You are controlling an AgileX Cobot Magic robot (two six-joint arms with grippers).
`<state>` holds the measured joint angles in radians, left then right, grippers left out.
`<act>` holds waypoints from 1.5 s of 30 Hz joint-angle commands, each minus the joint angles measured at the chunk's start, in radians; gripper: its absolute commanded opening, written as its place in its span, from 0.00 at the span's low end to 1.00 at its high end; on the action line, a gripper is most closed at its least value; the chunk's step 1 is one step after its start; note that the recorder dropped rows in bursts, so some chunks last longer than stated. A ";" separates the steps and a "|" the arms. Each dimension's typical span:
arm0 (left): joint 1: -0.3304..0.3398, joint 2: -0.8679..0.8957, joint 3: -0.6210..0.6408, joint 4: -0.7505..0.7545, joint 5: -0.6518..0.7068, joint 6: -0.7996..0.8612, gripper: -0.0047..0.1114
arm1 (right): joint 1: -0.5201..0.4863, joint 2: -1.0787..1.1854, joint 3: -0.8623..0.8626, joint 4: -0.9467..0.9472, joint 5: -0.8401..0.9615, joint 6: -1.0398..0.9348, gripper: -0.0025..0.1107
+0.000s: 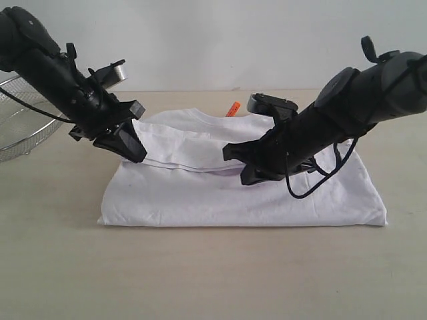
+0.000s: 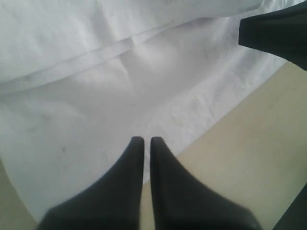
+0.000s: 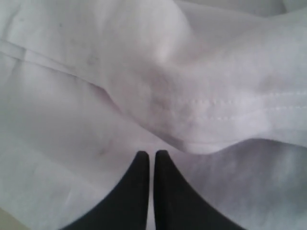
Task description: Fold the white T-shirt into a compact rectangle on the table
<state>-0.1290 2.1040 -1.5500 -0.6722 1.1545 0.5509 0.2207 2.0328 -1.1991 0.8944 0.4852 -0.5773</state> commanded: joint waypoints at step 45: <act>-0.005 -0.067 0.005 -0.019 0.012 -0.013 0.08 | -0.284 0.018 -0.348 -0.461 0.356 0.271 0.02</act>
<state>-0.1290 2.0470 -1.5500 -0.6830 1.1688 0.5431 -0.0612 2.0389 -1.5431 0.4501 0.8422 -0.3041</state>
